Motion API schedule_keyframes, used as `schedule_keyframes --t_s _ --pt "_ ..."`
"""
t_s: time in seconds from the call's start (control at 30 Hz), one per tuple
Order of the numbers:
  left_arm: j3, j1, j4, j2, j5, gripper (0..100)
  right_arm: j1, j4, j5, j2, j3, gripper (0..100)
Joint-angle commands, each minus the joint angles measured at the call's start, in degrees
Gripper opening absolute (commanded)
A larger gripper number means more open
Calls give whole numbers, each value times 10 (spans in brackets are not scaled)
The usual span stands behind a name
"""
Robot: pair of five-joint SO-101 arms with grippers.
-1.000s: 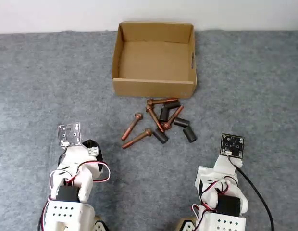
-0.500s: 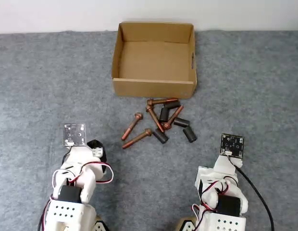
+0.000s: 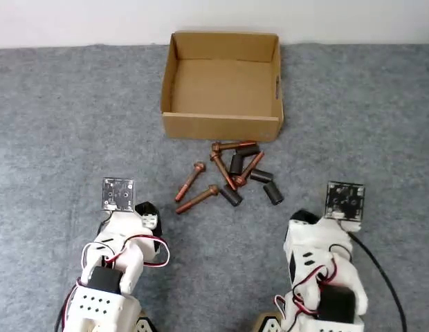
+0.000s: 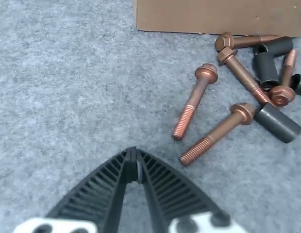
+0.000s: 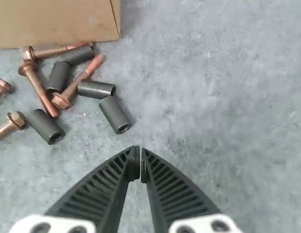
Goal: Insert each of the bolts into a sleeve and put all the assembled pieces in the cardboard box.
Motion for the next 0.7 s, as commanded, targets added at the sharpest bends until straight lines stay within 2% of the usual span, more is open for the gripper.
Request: schedule_keyframes --t_s 0.0,0.17,0.4,0.57,0.67 --pt "-13 4 3 -6 3 7 -3 -7 -5 116 -105 8" --pt "-13 3 3 -6 4 6 -4 -6 -3 366 -264 8" --pt "-13 3 3 -6 4 6 -6 70 7 662 -465 11" --pt "-13 3 3 -6 4 6 -17 104 172 807 -552 12" --pt "-13 3 3 -6 4 6 -35 109 205 869 -595 12"
